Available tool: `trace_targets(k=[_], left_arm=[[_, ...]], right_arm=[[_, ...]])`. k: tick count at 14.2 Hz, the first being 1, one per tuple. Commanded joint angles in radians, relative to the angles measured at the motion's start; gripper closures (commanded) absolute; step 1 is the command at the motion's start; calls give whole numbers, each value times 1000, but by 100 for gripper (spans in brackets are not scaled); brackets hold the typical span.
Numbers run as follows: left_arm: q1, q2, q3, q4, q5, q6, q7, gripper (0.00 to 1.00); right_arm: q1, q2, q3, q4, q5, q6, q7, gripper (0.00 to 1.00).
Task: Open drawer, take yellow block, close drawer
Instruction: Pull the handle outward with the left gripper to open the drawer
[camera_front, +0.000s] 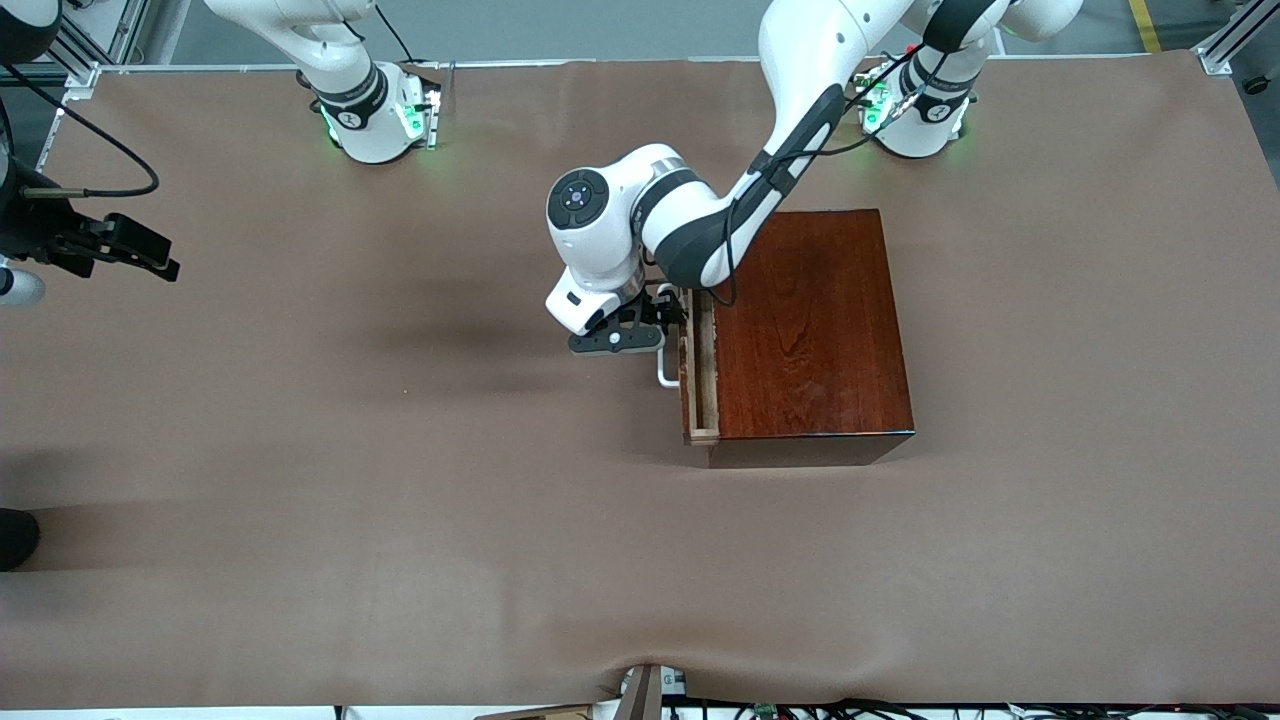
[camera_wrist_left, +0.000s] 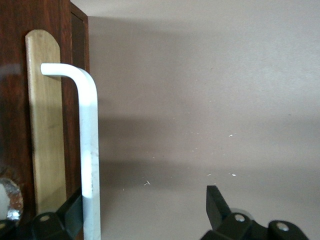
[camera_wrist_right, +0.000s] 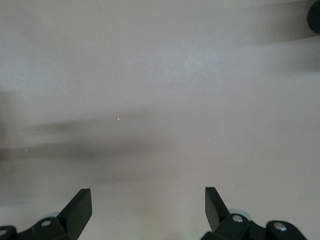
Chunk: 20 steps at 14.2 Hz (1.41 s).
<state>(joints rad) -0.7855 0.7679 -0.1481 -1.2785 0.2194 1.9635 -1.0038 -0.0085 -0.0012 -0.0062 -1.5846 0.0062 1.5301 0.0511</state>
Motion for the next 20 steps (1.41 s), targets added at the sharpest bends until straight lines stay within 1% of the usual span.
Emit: trace_targets(k=[1, 11, 20], left_arm=[[-15, 37, -7, 44, -25, 54, -18, 0], [-49, 67, -10, 85, -26, 113, -18, 0], [-49, 65, -11, 90, -26, 202, -3, 0]], right_arm=[[-7, -19, 2, -11, 11, -7, 9, 0], [-10, -16, 2, -9, 9, -4, 9, 0], [-10, -14, 2, -9, 9, -4, 9, 0]])
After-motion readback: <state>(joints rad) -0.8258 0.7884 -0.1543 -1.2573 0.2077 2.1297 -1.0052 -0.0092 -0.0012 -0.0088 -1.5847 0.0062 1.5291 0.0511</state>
